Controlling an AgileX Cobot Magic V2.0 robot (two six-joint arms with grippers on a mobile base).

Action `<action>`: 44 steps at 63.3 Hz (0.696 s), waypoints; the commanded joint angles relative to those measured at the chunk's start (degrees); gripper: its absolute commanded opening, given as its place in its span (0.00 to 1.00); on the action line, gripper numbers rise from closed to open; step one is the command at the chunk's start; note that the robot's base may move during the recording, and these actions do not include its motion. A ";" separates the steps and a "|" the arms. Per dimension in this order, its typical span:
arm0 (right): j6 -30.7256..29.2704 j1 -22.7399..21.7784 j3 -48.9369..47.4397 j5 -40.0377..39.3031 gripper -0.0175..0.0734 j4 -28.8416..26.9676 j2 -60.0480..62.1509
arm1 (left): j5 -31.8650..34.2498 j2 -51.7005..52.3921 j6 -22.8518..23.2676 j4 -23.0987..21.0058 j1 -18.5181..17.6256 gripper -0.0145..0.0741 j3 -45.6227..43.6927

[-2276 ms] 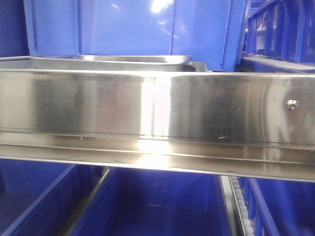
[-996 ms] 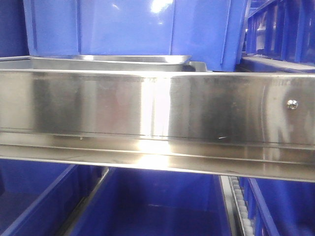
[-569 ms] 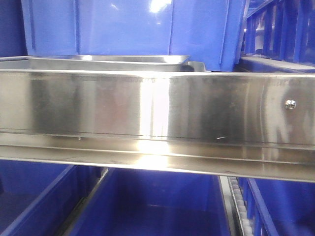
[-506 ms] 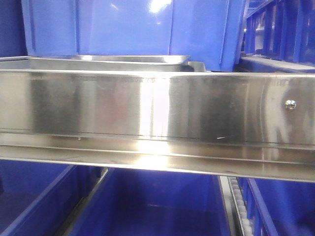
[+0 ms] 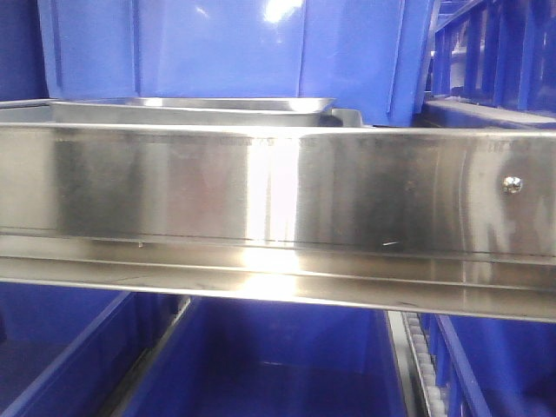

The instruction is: Stack silver trays without gaps

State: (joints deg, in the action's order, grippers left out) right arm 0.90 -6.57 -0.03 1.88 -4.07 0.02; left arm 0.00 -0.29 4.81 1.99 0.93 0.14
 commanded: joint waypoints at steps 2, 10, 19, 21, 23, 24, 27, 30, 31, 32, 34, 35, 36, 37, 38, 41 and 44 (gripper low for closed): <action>-0.11 -0.29 0.03 -1.51 0.11 -0.11 -0.02 | 1.05 0.29 -0.11 -0.42 -0.23 0.16 -0.14; -0.11 -0.29 0.03 -1.51 0.11 -0.11 -0.02 | 1.05 0.29 -0.11 0.62 -2.14 0.16 -0.14; -0.11 -0.29 0.03 -1.51 0.11 -0.11 -0.02 | 1.05 0.29 -0.11 1.29 -4.13 0.16 -0.14; -0.11 -0.29 0.03 -1.51 0.11 -0.11 -0.02 | 1.05 0.29 -0.11 1.29 -4.18 0.16 -0.14; -0.11 -0.29 0.03 -1.51 0.11 -0.11 -0.02 | 1.05 0.29 -0.11 1.29 -4.18 0.16 -0.14; -0.11 -0.29 0.03 -1.51 0.11 -0.11 -0.02 | 1.05 0.29 -0.11 1.29 -4.18 0.16 -0.14; -0.11 -0.29 0.03 -1.51 0.11 -0.11 -0.02 | 1.05 0.29 -0.11 1.29 -4.01 0.16 -0.14; -0.11 -0.29 0.03 -1.51 0.11 -0.11 -0.02 | 1.05 0.29 -0.11 1.29 -4.01 0.16 -0.14; -0.11 -0.29 0.03 -1.51 0.11 -0.11 -0.02 | 1.05 0.29 -0.11 1.29 -4.01 0.16 -0.14; -0.11 -0.29 0.03 -1.51 0.11 -0.11 -0.02 | 1.05 0.29 -0.11 1.29 -4.01 0.16 -0.14; -0.11 -0.29 0.03 -1.51 0.11 -0.11 -0.02 | 1.05 0.29 -0.11 1.29 -4.01 0.16 -0.14; -0.11 -0.29 0.03 -1.51 0.11 -0.11 -0.02 | 1.05 0.29 -0.11 1.29 -4.01 0.16 -0.14; -0.11 -0.29 0.03 -1.51 0.11 -0.11 -0.02 | 1.05 0.29 -0.11 1.29 -4.01 0.16 -0.14; -0.11 -0.29 0.03 -1.51 0.11 -0.11 -0.02 | 1.05 0.29 -0.11 1.29 -4.01 0.16 -0.14; -0.11 -0.29 0.03 -1.51 0.11 -0.11 -0.02 | 1.05 0.29 -0.11 1.29 -4.01 0.16 -0.14; -0.11 -0.29 0.03 -1.51 0.11 -0.11 -0.02 | 1.05 0.29 -0.11 1.29 -4.01 0.16 -0.14; -0.11 -0.29 0.03 -1.51 0.11 -0.11 -0.02 | 1.05 0.29 -0.11 1.29 -4.01 0.16 -0.14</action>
State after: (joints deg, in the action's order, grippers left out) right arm 0.90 -6.57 -0.03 1.88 -4.07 0.02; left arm 0.00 -0.29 4.70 3.01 -2.82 0.14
